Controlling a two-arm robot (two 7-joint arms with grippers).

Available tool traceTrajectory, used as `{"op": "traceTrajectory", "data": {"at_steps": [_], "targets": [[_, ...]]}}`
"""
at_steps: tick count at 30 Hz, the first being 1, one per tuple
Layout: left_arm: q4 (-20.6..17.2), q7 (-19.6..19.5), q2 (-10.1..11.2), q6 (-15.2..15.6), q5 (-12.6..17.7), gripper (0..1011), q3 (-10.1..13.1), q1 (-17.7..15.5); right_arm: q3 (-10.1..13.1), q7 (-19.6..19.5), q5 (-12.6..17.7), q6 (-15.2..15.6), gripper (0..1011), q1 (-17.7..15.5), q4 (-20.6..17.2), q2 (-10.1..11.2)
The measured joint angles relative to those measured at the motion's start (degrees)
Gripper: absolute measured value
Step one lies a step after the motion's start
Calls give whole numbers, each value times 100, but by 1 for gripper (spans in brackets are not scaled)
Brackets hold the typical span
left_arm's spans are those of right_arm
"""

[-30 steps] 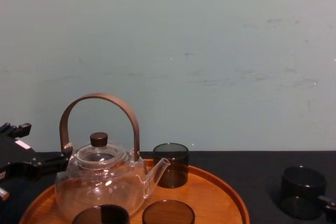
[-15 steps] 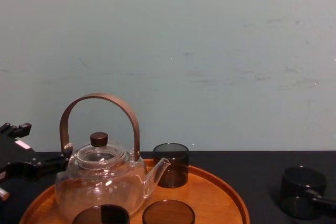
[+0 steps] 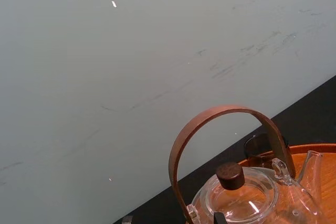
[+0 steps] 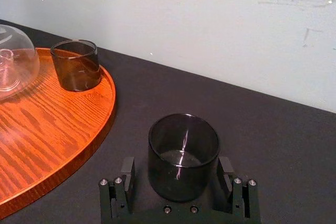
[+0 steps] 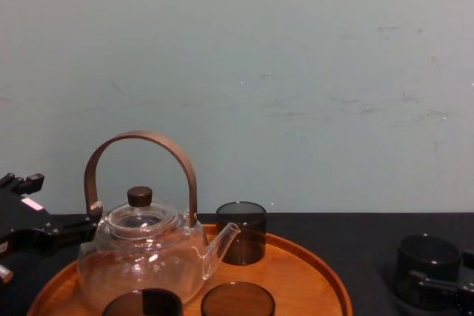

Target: Pick up the glass from the table and place it on the tray.

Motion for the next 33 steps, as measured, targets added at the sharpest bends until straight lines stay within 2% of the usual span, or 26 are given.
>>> {"op": "traceTrajectory", "data": {"at_steps": [20,33], "targets": [[0,0,0,0,0,1001,0,0,-130,127,-11,-343,1002,576,851,-80],[0,0,0,0,0,1001,0,0,-223,298,-15,-677,1002,966,1512,-174]]}}
